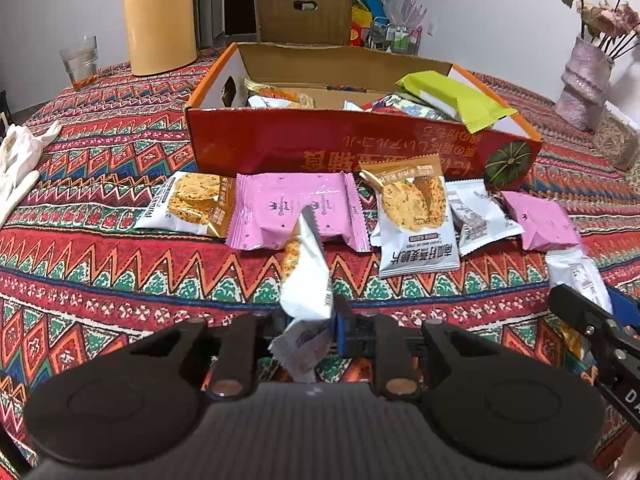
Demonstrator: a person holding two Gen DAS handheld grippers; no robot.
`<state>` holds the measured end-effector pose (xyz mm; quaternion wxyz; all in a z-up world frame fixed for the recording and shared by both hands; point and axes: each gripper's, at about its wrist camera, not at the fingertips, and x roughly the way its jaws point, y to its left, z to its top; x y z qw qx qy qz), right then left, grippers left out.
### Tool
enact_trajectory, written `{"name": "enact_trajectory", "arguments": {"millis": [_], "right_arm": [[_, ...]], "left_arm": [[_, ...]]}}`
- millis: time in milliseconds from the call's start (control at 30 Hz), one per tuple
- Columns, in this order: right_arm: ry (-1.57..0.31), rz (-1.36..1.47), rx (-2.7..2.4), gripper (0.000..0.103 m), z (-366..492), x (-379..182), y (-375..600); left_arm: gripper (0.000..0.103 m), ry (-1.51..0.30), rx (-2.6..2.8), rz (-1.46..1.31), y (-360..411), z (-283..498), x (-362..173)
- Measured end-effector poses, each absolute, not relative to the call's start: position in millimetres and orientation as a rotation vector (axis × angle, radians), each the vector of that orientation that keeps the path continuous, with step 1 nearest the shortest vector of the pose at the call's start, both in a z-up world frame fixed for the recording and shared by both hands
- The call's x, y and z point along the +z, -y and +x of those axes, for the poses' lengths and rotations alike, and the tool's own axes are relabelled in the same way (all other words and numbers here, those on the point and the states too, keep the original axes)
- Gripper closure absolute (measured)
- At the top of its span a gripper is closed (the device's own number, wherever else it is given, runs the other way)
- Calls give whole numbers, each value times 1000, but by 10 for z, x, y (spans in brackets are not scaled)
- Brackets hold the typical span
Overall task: Organize snacks
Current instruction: 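Grasp a white crinkled packet with the left tool while the right tool holds its packet, then lower both held white packets into the cardboard box and open both tools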
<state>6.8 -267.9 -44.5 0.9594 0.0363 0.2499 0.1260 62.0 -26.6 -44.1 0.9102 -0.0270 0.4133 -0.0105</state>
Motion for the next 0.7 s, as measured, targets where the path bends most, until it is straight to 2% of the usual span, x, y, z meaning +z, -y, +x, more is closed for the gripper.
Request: {"name": "enact_trajectory", "arguments": {"millis": [433,700], "right_arm": [[-467,42,253,63,93,-269,2570],[-397,34,237,63,497,39,2509]], "left_arm": [[84,-726,-55,-57,244,521,-49],[84,-648,-56,-46,280,783,255]]}}
